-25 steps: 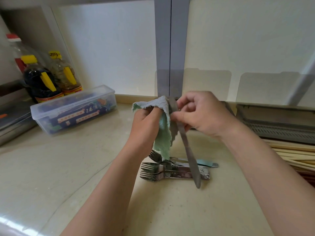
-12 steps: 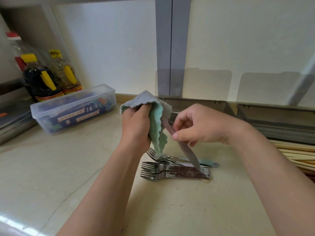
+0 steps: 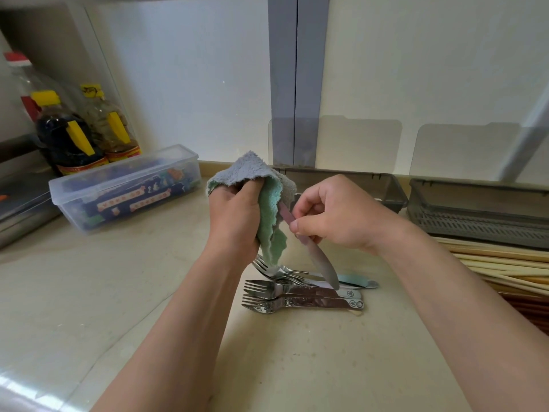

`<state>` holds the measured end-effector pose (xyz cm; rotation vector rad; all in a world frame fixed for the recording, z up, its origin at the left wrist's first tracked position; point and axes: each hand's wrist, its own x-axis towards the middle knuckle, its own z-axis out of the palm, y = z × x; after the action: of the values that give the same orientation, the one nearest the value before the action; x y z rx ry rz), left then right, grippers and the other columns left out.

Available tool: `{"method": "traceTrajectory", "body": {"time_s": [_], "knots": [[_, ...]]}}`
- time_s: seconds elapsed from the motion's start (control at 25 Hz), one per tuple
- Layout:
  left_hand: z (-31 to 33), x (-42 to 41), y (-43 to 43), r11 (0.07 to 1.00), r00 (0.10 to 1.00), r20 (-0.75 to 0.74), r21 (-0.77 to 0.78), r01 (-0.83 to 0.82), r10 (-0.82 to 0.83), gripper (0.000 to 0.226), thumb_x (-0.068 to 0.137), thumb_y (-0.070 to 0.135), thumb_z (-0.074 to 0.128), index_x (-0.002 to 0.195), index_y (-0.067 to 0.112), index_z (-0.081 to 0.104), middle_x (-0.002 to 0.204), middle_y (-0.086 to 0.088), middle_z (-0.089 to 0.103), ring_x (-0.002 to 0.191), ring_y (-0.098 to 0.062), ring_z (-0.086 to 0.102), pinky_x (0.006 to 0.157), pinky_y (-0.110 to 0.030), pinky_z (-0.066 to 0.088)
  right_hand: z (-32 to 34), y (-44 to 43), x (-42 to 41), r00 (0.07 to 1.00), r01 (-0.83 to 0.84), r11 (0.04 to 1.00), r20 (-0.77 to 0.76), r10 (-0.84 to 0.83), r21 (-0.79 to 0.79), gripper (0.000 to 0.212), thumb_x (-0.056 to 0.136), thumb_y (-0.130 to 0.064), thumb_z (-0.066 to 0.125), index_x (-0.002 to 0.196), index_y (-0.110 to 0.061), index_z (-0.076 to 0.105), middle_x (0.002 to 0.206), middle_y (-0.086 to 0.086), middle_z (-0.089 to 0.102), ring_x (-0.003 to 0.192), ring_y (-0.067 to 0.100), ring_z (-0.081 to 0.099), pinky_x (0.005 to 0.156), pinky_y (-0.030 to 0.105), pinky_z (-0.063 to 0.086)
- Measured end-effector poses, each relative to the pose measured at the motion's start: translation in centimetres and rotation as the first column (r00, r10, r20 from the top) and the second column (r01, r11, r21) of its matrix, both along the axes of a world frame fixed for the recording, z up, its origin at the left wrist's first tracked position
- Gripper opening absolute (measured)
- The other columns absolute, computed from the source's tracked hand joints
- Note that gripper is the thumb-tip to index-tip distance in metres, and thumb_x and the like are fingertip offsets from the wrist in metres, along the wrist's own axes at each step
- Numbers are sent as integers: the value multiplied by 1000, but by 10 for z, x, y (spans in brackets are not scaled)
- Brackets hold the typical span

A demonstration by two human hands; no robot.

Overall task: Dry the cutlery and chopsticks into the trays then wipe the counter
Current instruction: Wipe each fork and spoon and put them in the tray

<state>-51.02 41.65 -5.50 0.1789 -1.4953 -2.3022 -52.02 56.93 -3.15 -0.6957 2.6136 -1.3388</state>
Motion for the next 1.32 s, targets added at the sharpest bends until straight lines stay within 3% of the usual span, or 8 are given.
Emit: {"method": "traceTrajectory", "body": {"time_s": [0.24,0.4,0.56,0.72,0.88,1.04,1.2,1.32], "knots": [[-2,-3,-2,999,999,-23,-14,-35,35,16,98,3,55,86,5,65,75,-12,66,65,-24,64,59,-32,53,-6,-8,1,998,52,998,-36,-54,-47,13,82,-5,78,71,-6,72,67,14,72,59,20,64,74,52,60],[-1,-3,-3,996,997,-11,-55,-73,72,24,96,4,59,73,7,63,66,-11,59,56,-23,56,54,-30,46,-13,-14,4,997,52,994,-54,-57,-91,14,83,-1,73,70,2,69,61,12,71,60,30,68,72,54,59],[-1,0,-1,991,999,-14,-123,-50,48,24,95,6,62,71,6,65,70,-19,61,66,-30,61,63,-45,52,-19,-23,3,999,49,985,-14,-52,-164,7,83,7,67,79,3,71,71,19,73,71,39,73,71,57,60],[-5,6,8,967,999,-8,-252,45,-49,20,89,15,64,74,2,68,82,-32,67,72,-35,66,69,-67,54,-13,-20,0,998,54,976,-9,-57,-210,16,84,13,59,85,5,73,77,19,75,66,26,74,65,40,63],[-5,8,7,936,998,24,-345,70,-66,20,90,13,64,72,5,68,67,-19,63,63,-25,58,59,-46,50,4,-2,-4,999,33,997,30,-31,-70,14,87,7,63,85,0,74,76,15,75,70,26,73,68,35,63],[1,20,10,811,953,60,-510,286,-299,26,96,7,61,71,12,67,58,4,65,50,-10,57,51,-22,44,16,19,-16,980,184,907,138,-141,-379,16,95,-9,64,83,-4,73,72,12,69,64,24,64,61,34,56],[-2,23,15,720,913,99,-584,375,-395,28,96,7,61,73,19,69,63,10,68,57,-5,61,55,-18,47,9,19,-17,983,173,904,122,-136,-390,16,93,-11,69,79,-7,76,75,16,71,67,27,66,63,38,57],[-4,20,11,663,912,135,-647,377,-388,26,95,7,63,72,19,66,63,10,65,58,-6,61,57,-21,48,13,29,-21,971,237,881,130,-201,-410,16,93,-12,69,78,-7,75,67,10,71,59,20,65,51,28,54]]}}
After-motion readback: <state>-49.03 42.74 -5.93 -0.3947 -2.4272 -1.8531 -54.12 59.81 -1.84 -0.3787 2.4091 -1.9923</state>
